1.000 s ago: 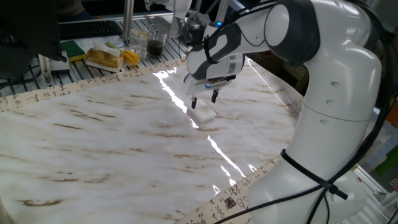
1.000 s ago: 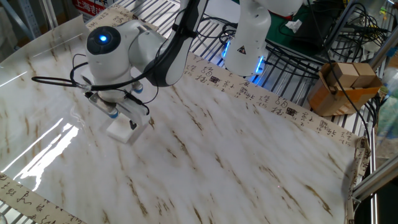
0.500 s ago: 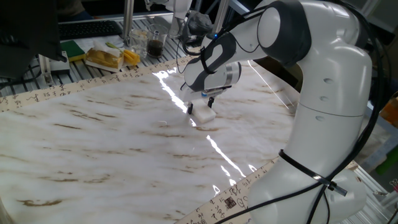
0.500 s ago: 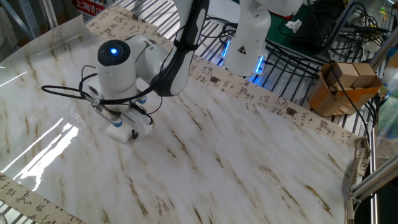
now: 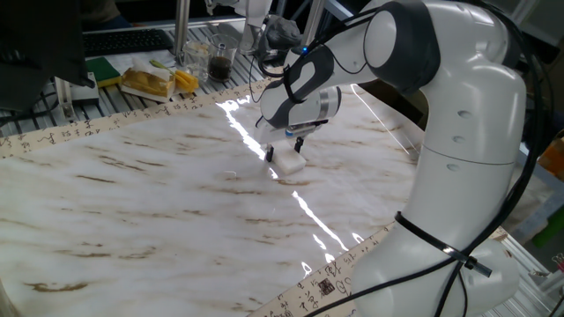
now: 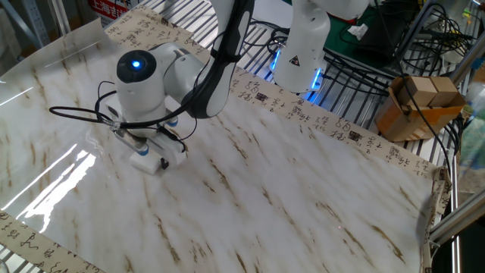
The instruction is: Clean the tabletop with a sponge
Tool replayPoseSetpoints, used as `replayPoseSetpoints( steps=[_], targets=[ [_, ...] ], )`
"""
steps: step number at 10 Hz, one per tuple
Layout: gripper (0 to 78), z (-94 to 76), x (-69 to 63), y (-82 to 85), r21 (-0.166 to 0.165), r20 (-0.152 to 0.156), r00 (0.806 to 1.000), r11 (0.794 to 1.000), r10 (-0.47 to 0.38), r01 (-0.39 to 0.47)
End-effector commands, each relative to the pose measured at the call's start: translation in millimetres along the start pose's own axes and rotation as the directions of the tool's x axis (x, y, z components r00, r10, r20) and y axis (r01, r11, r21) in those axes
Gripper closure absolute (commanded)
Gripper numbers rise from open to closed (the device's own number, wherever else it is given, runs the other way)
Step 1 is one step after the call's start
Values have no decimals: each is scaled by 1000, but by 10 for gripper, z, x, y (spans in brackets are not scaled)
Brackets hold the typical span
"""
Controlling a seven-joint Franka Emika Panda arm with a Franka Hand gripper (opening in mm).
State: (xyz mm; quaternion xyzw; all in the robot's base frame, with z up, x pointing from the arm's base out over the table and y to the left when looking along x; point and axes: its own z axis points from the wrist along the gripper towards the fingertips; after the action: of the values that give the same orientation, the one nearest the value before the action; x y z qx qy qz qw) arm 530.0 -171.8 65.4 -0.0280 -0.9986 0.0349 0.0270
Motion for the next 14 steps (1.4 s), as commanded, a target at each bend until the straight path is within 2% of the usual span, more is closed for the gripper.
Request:
replayPoseSetpoints(
  steps=[1, 2, 3, 14],
  targets=[
    [1, -11, -7, -5, 3, -3, 1000, 1000, 8, -8],
    [1, -12, -7, -4, 4, -9, 1000, 1000, 12, -12],
    [764, -12, -7, -4, 4, -9, 1000, 1000, 12, -12],
    [764, -12, -7, -4, 4, -9, 1000, 1000, 12, -12]
  ],
)
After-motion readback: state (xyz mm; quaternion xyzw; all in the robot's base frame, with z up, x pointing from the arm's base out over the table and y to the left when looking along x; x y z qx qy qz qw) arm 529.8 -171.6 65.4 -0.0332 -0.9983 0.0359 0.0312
